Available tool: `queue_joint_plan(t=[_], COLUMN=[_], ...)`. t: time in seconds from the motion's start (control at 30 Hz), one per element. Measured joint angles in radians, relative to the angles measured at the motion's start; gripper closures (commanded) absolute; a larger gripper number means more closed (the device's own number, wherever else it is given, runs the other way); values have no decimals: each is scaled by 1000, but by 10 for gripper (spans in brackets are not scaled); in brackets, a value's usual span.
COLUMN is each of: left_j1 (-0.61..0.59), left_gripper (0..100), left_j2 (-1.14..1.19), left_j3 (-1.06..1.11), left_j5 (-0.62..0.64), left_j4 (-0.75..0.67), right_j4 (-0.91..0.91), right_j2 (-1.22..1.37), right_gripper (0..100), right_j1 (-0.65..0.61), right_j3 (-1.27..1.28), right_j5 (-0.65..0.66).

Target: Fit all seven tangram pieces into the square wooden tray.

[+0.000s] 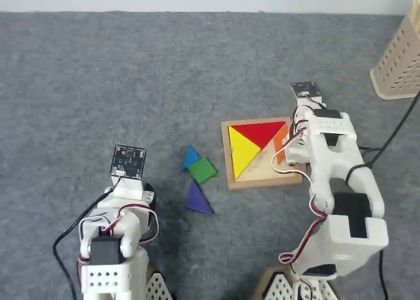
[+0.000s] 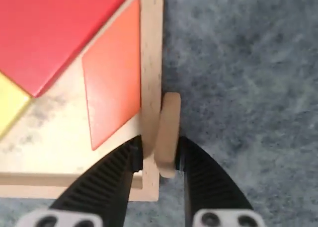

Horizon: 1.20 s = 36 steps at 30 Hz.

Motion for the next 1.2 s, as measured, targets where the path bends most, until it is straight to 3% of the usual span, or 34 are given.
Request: queue_joint_plan(t=[0.2, 0.43, 0.93, 1.2], left_j1=[0, 0, 0, 0], left_gripper=[909, 909, 909, 909], left_j2=[0, 0, 0, 0], left_j3=[0, 0, 0, 0], left_j5=[0, 0, 0, 0], left_j4=[0, 0, 0, 0], right_j4=[0, 48, 49, 43], right_j2=[0, 0, 66, 84], right_gripper=[909, 824, 826, 932], right_j1=[3, 8, 9, 8], right_j3=[0, -78, -117, -129], right_j5=[0, 0, 0, 17])
